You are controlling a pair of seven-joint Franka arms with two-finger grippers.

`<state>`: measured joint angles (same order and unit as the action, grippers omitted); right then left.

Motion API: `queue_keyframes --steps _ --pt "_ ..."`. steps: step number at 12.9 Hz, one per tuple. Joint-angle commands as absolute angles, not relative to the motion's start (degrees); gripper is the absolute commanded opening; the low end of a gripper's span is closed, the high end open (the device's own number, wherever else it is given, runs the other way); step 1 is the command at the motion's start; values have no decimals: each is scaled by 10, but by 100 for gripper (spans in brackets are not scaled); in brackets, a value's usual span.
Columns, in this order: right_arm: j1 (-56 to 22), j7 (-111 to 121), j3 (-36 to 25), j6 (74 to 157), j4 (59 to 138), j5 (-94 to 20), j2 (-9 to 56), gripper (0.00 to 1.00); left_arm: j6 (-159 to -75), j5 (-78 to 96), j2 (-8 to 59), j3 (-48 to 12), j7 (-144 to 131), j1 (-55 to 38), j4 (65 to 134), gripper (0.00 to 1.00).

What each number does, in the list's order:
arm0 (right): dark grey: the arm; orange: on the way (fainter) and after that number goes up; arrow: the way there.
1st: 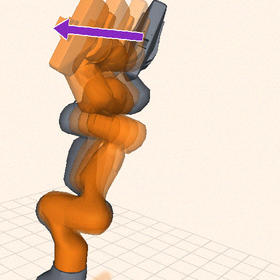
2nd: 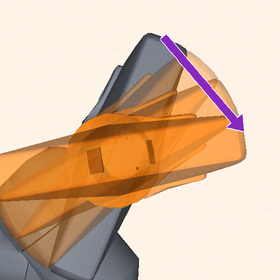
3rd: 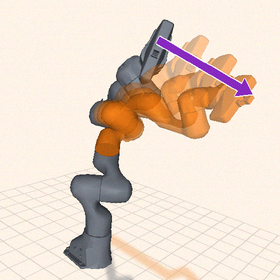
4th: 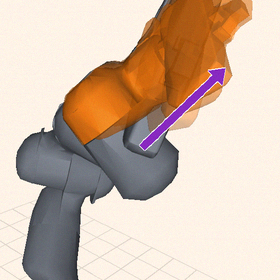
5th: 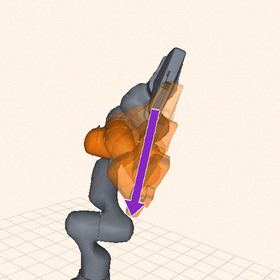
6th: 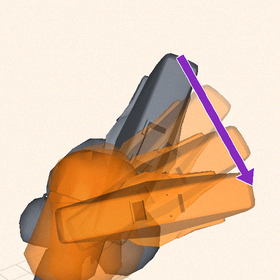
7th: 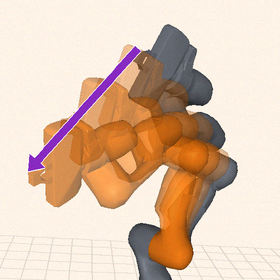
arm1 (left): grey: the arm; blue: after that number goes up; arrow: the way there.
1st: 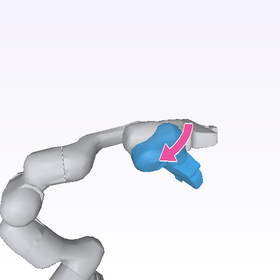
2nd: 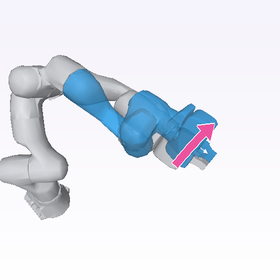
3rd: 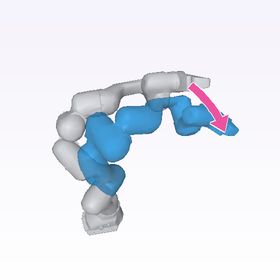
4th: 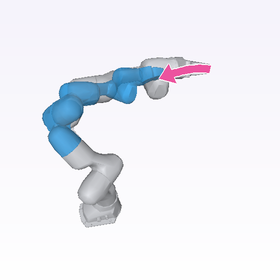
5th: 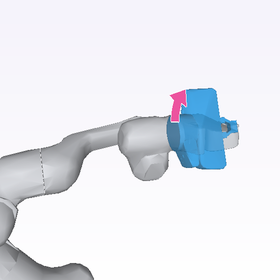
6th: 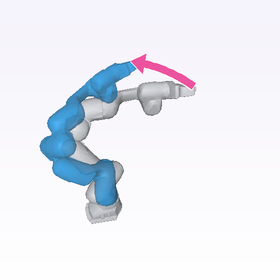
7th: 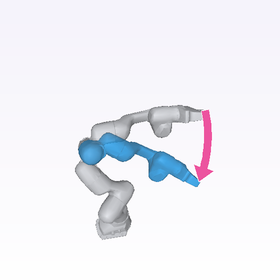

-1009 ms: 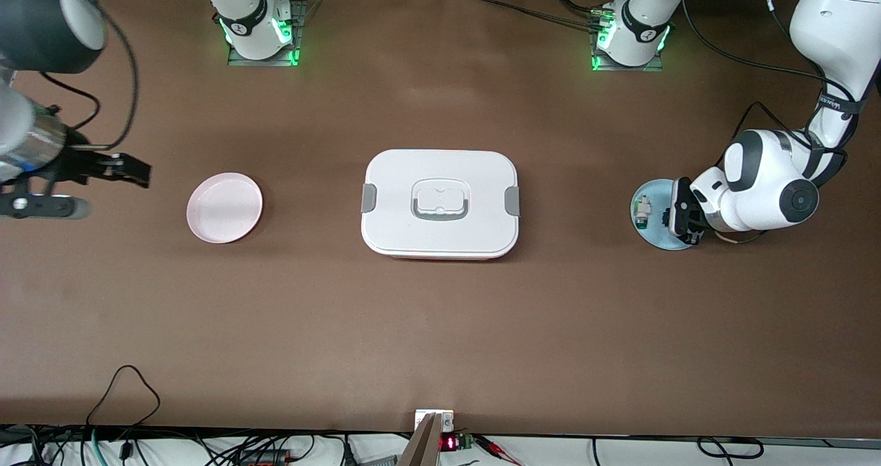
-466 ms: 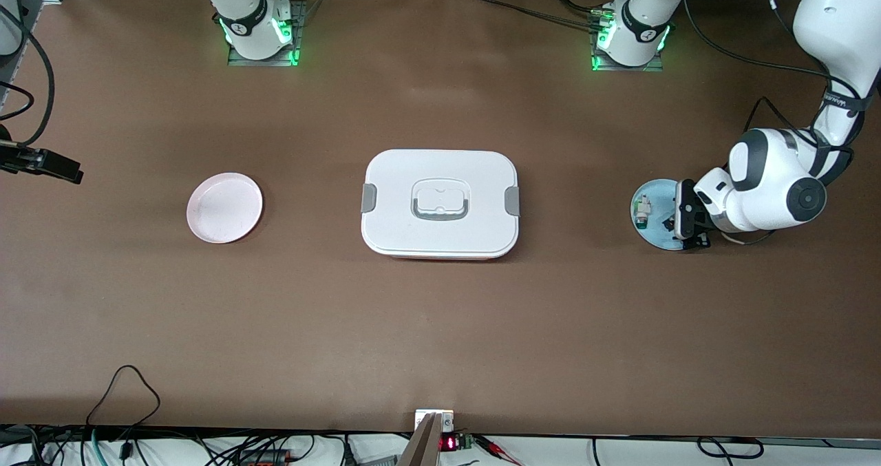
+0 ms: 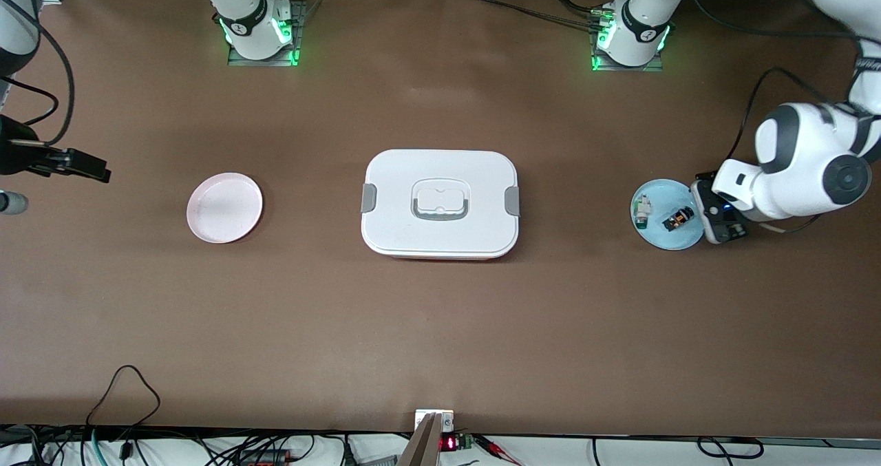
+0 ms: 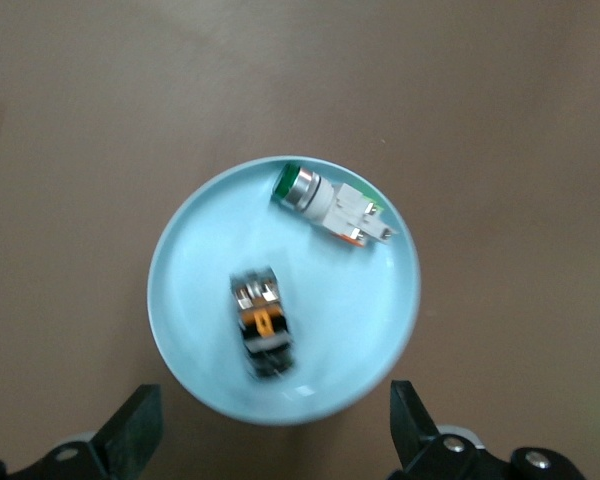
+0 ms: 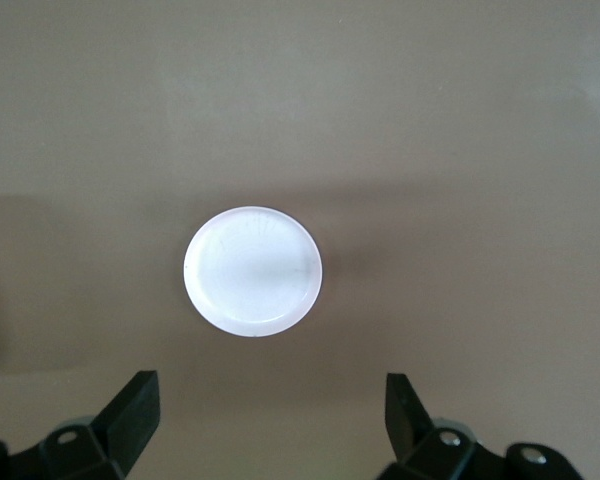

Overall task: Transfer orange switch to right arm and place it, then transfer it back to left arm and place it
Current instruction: 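Open the left gripper and raise it away from the plate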

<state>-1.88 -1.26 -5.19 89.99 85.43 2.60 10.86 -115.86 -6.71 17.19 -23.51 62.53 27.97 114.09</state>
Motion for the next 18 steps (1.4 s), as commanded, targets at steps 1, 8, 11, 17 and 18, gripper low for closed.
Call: queue_keyframes --steps 1,8,11,17,18 --pt "-24 -3 -53 990 979 19 22 100 -1079 -59 123 -271 439 281 1104 100" --pt "-21 36 -54 944 948 20 19 100 -860 -31 120 -290 54 287 891 100" --pt "-25 10 -53 943 939 18 19 100 -819 17 49 -288 2 304 877 100" --pt "-22 -1 -54 936 929 19 19 100 -824 28 28 -317 -15 302 873 100" --pt "-22 -1 -54 930 928 18 19 100 -824 32 24 -313 -16 295 872 100"
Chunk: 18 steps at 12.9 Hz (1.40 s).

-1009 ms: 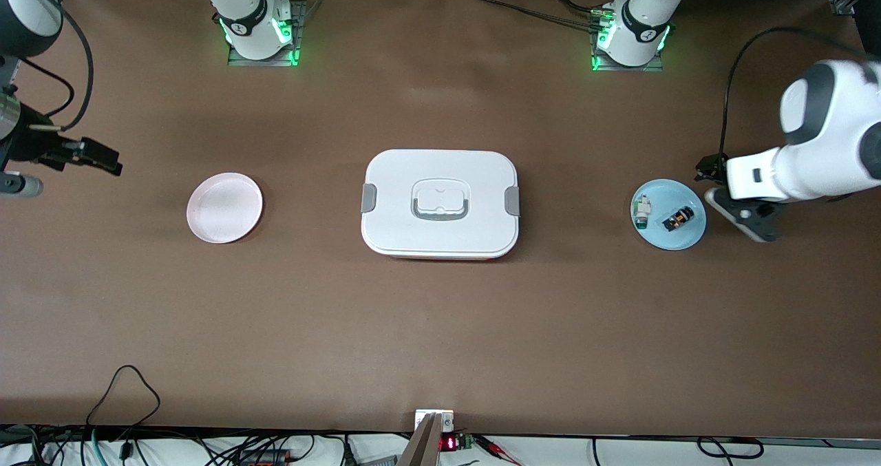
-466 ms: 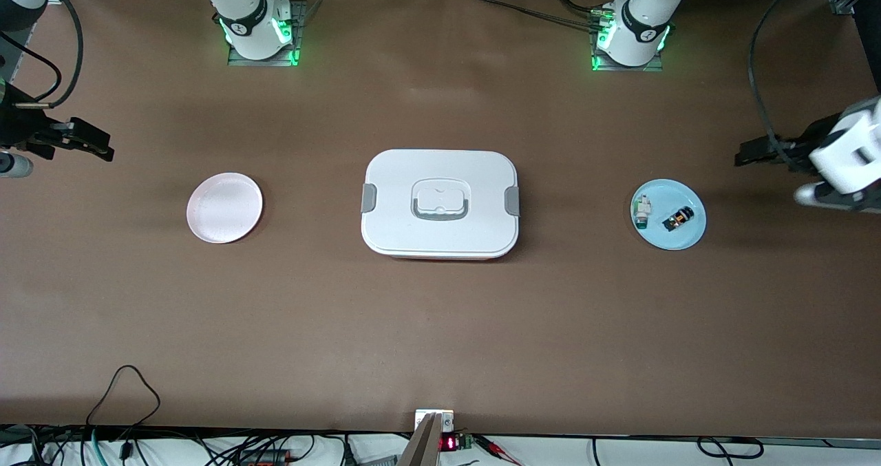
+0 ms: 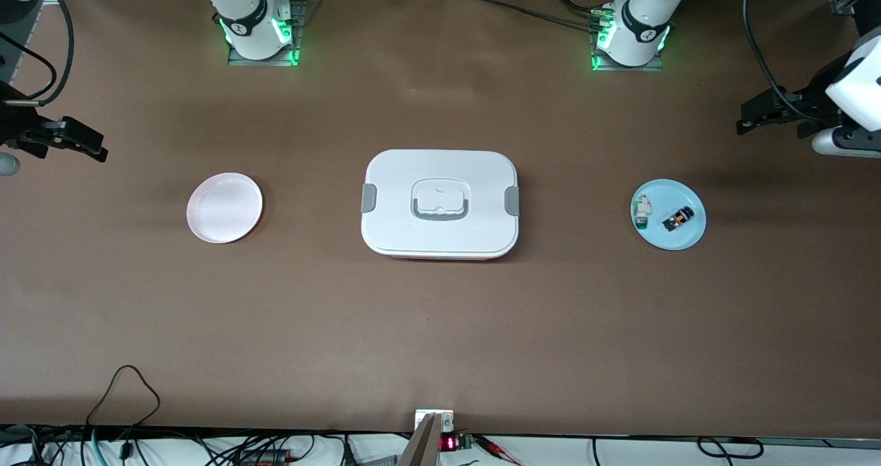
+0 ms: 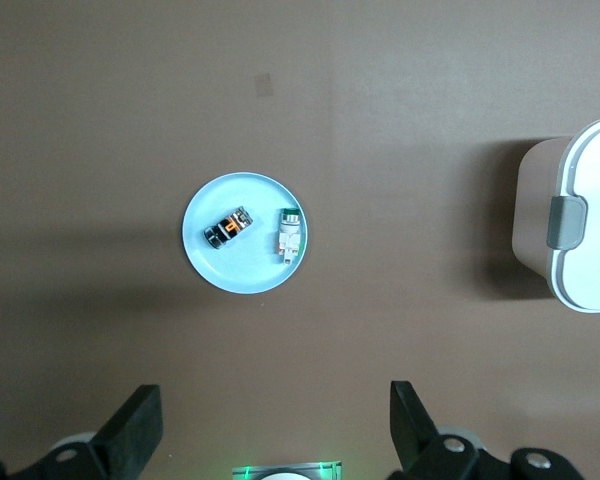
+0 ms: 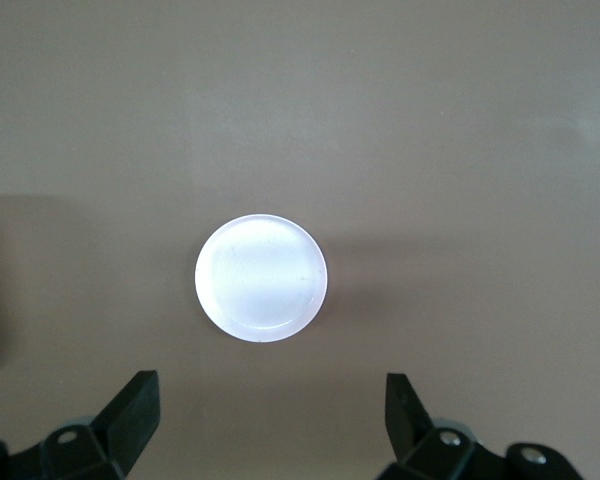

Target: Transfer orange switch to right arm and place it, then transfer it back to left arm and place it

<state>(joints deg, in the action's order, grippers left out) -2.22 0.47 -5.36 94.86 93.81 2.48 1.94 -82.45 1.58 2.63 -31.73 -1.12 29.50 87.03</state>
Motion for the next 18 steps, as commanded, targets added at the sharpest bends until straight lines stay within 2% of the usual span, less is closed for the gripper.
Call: queue_keyframes --steps 1,3,5,7,13,15,18 --pt "-23 -1 -54 930 927 18 19 100 -822 31 22 -294 -25 247 870 100" --pt "-23 1 -54 929 925 17 18 100 -823 30 23 -147 -44 94 859 100" --pt "-24 3 -53 916 925 17 17 100 -821 31 22 -68 -40 18 859 100" --pt "-25 3 -52 903 923 17 16 100 -821 28 22 -16 -31 -24 859 100" --pt "-25 2 -51 903 923 18 16 100 -818 14 17 -18 5 -8 860 100" --pt "-25 2 -51 903 923 18 16 100 -817 13 2 -24 72 13 881 100" --pt "-25 4 -52 897 923 18 11 100 -861 -45 -15 -48 84 18 913 100"
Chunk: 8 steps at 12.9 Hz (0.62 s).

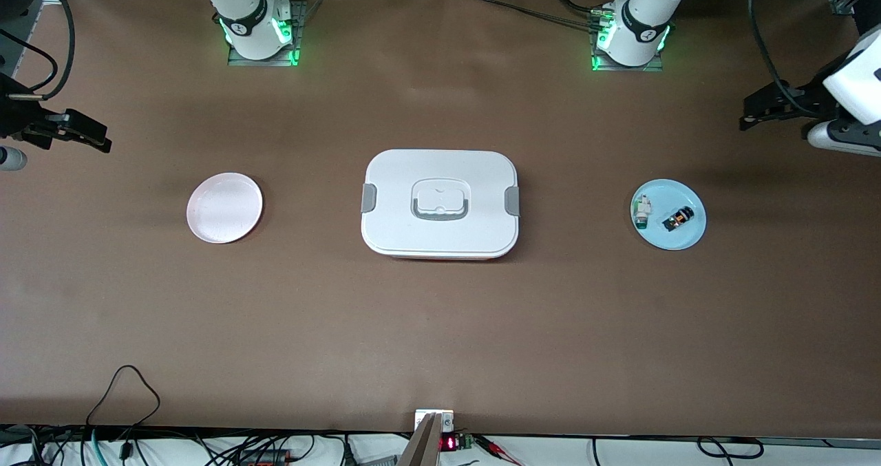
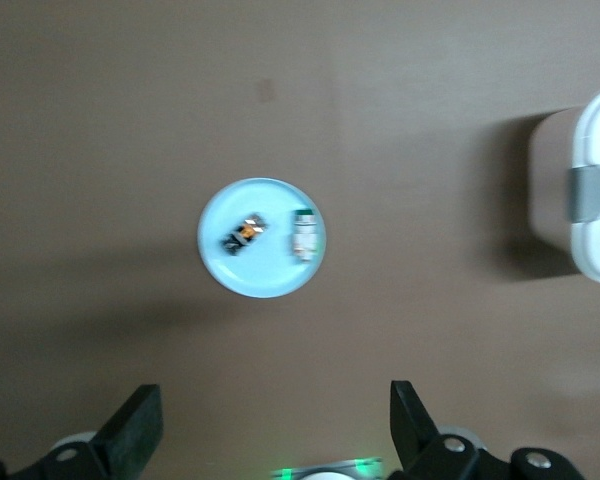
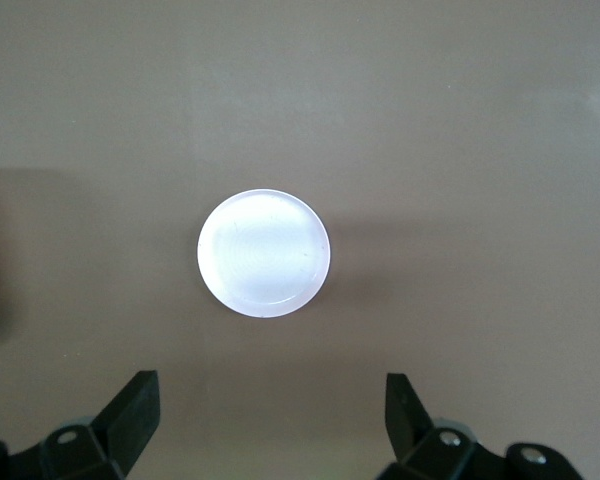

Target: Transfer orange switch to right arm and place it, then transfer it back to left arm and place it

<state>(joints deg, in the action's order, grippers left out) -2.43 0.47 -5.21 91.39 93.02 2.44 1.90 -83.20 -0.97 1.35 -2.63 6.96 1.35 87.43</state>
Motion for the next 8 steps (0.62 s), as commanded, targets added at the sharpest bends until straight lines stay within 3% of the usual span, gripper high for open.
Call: queue_keyframes --steps 1,8 --pt "-25 1 -52 889 924 18 7 100 -865 -44 -16 -48 79 18 918 100" --pt "-29 1 -52 885 924 22 8 100 -867 7 -6 -46 1 18 910 100"
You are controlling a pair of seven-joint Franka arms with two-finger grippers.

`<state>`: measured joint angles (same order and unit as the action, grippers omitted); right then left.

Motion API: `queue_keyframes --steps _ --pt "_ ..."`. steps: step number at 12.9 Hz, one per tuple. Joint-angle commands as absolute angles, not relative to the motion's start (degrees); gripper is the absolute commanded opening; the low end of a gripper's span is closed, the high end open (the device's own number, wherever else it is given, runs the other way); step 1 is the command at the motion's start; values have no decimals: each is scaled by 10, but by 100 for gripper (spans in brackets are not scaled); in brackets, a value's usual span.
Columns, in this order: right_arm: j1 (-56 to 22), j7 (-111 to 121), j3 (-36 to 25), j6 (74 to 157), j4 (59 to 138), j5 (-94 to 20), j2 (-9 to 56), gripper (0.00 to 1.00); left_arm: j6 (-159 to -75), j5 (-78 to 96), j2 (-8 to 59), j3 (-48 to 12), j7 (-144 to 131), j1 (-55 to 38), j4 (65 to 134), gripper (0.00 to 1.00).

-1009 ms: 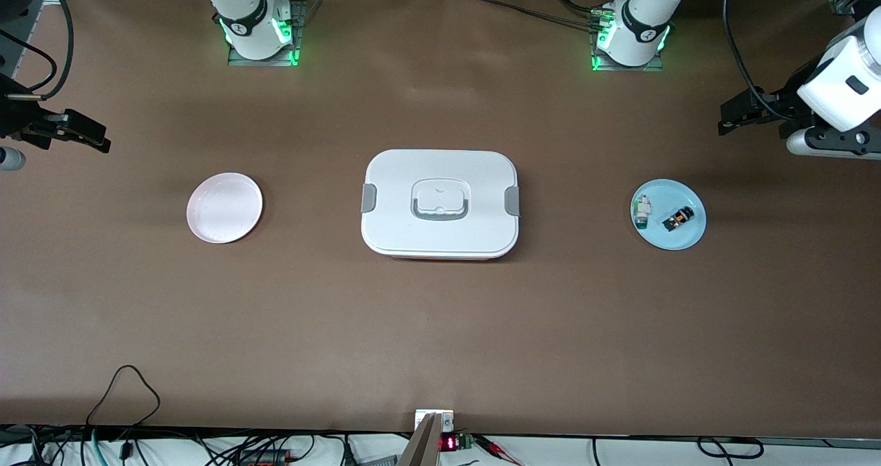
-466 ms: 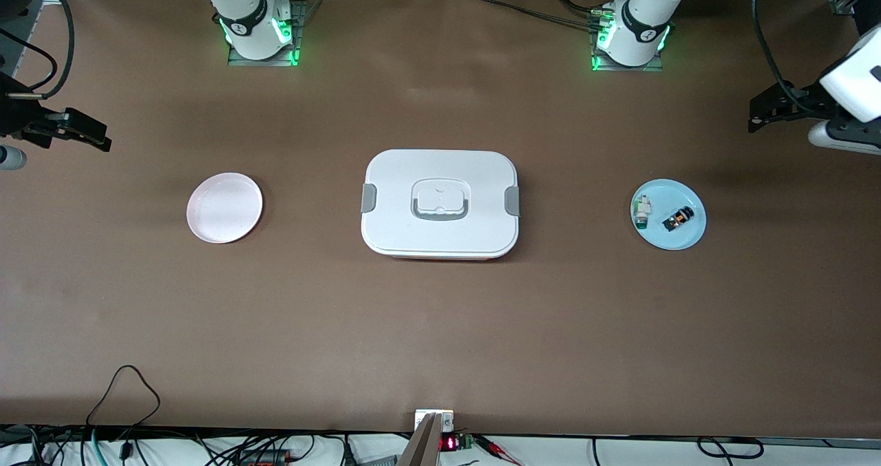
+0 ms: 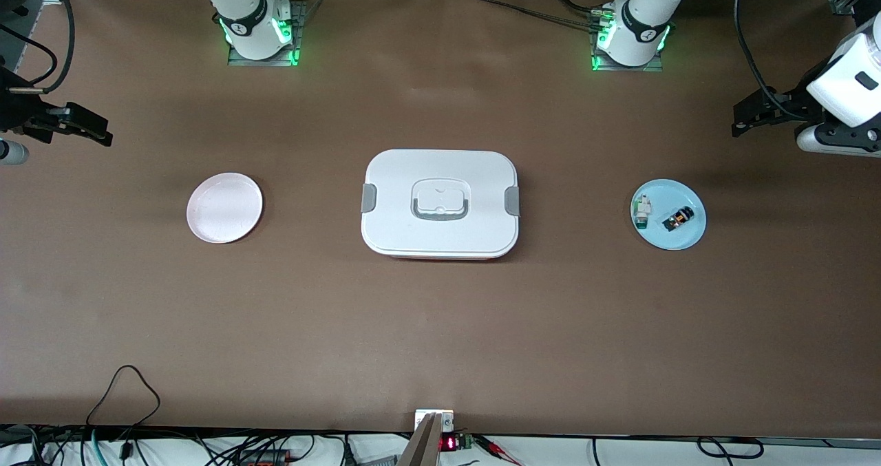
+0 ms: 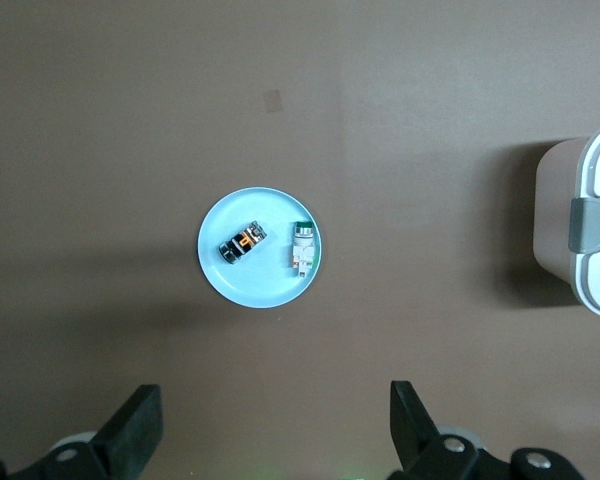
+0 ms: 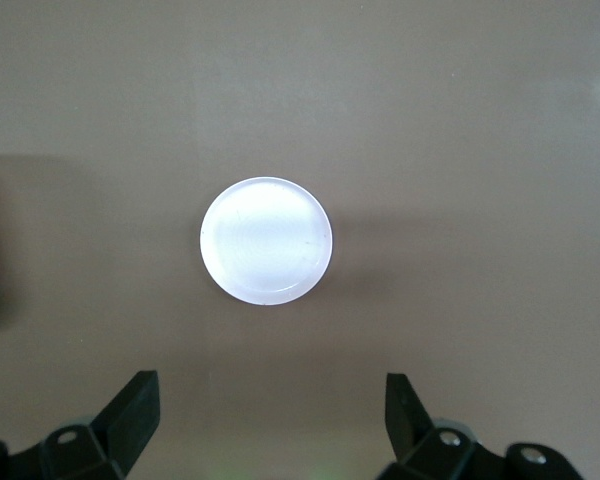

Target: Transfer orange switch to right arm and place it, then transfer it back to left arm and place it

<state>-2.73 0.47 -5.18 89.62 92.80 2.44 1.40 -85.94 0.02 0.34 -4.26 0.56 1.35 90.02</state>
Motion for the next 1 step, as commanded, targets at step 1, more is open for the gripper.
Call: queue_keyframes --steps 1 --pt "-29 1 -52 885 924 22 9 100 -868 4 -4 -46 1 18 911 100"
